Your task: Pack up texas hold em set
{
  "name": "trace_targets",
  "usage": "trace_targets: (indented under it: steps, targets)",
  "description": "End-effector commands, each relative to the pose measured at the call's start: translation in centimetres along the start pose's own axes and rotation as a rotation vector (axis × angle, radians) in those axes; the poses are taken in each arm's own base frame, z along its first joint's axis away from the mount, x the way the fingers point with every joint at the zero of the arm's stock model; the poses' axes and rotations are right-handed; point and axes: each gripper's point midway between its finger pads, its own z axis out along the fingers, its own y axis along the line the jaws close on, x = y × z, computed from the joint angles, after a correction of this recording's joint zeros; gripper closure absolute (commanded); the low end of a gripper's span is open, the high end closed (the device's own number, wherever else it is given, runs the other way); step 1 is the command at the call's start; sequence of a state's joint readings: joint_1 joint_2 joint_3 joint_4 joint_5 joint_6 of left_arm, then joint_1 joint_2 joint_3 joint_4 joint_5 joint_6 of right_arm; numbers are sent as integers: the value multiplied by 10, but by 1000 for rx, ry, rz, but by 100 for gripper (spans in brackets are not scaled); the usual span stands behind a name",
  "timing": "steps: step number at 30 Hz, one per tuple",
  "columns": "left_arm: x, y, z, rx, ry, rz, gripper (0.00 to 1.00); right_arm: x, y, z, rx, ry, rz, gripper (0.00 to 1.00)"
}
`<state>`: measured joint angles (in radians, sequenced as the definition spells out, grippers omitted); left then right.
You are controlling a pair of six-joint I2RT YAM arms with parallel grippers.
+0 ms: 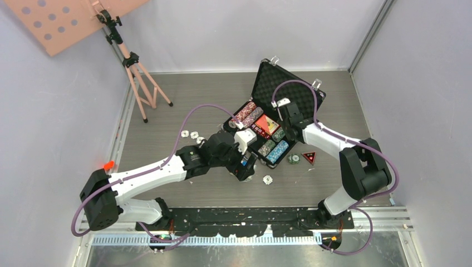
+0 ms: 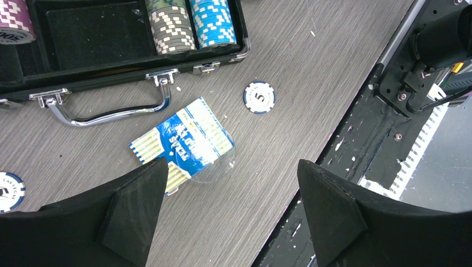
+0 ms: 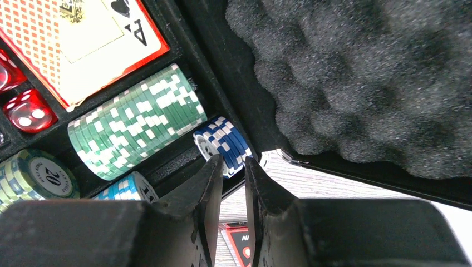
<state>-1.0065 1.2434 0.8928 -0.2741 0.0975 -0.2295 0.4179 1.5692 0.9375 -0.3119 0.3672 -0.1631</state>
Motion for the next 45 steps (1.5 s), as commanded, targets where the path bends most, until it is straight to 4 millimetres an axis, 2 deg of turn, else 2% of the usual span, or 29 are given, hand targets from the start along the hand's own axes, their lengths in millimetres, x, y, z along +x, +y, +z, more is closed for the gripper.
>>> trace_targets:
  steps: [1, 6, 10, 12, 14, 16, 17, 20, 22, 23, 24, 25, 26, 27, 29, 33, 35, 38, 45]
  targets:
    - [-7, -1, 1, 2, -24, -2, 11, -34, -17, -17, 58, -92, 44, 71]
    - [-6, -1, 4, 6, -15, -4, 11, -33, -15, -19, 45, -82, 44, 66]
    - [-3, -2, 12, 12, 12, -20, 11, -39, -14, -29, 18, -118, 75, 61]
    - [-2, -2, 17, 11, 26, -30, 13, -45, -16, -39, 7, -145, 111, 59]
    - [-2, -3, 23, 6, 34, -36, 15, -53, -23, -56, 21, -190, 193, 49]
    - [-2, -5, 30, 3, 45, -31, 15, -54, -32, -69, 56, -207, 311, 44]
    - [-2, -7, 34, 0, 54, -24, 16, -51, -31, -74, 55, -192, 375, 43]
    - [0, -15, 45, -18, 85, 12, 15, -49, -39, -103, 46, -239, 511, 26]
    - [1, -23, 53, -28, 113, 44, 15, -40, -47, -119, 76, -245, 643, 20]
    - [0, -23, 56, -59, 122, 60, 15, -30, -48, -125, 86, -213, 696, 20]
    - [1, -26, 60, -67, 138, 72, 14, -30, -54, -137, 94, -232, 752, 19]
    - [2, -30, 65, -72, 157, 81, 14, -18, -54, -141, 104, -198, 752, 19]
    - [7, -31, 71, -80, 187, 87, 14, -16, -58, -152, 105, -216, 783, 19]
    - [3, -33, 75, -87, 194, 92, 14, -7, -59, -156, 113, -200, 784, 19]
    - [7, -35, 82, -109, 227, 108, 14, 1, -70, -177, 120, -259, 828, 18]
    - [17, -38, 97, -143, 290, 135, 10, 16, -91, -206, 177, -349, 915, 16]
    - [21, -40, 104, -171, 318, 152, 5, 22, -100, -217, 203, -387, 948, 16]
    - [31, -42, 114, -178, 369, 153, 4, 28, -108, -227, 222, -418, 963, 15]
    - [51, -42, 131, -171, 434, 133, 10, 37, -118, -245, 228, -494, 1007, 16]
